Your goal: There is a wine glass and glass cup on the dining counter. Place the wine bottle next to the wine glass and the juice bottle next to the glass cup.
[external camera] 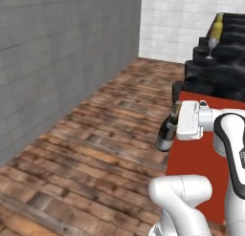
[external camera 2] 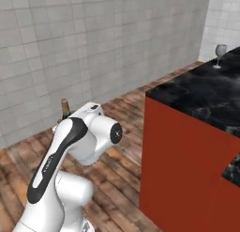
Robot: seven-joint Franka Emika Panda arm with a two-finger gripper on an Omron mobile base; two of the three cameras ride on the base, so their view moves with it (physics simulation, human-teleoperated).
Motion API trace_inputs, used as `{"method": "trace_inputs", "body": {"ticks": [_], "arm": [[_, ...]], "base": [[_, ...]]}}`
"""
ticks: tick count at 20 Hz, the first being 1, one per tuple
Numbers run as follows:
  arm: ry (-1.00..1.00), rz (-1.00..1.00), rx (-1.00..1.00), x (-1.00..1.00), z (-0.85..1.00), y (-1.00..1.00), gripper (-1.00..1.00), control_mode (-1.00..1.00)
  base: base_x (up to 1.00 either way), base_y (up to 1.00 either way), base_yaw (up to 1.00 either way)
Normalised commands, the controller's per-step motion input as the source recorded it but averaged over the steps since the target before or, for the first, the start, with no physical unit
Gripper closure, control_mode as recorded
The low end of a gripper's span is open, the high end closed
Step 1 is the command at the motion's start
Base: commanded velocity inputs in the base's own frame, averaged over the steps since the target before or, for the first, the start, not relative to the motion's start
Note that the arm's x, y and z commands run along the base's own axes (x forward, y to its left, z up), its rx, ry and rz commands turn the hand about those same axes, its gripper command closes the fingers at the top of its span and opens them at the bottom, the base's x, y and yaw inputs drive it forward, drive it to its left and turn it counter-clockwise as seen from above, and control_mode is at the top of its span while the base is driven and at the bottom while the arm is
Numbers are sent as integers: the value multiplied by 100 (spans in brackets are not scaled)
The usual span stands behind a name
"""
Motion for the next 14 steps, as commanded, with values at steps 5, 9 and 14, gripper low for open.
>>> {"method": "trace_inputs", "body": {"ticks": [5, 9, 14], "arm": [[0, 0, 0, 0, 0, 0, 100, 100], [0, 0, 0, 0, 0, 0, 100, 100], [0, 0, 0, 0, 0, 0, 100, 100]], "base": [[72, 34, -38], [72, 34, -38], [72, 33, -39]]}}
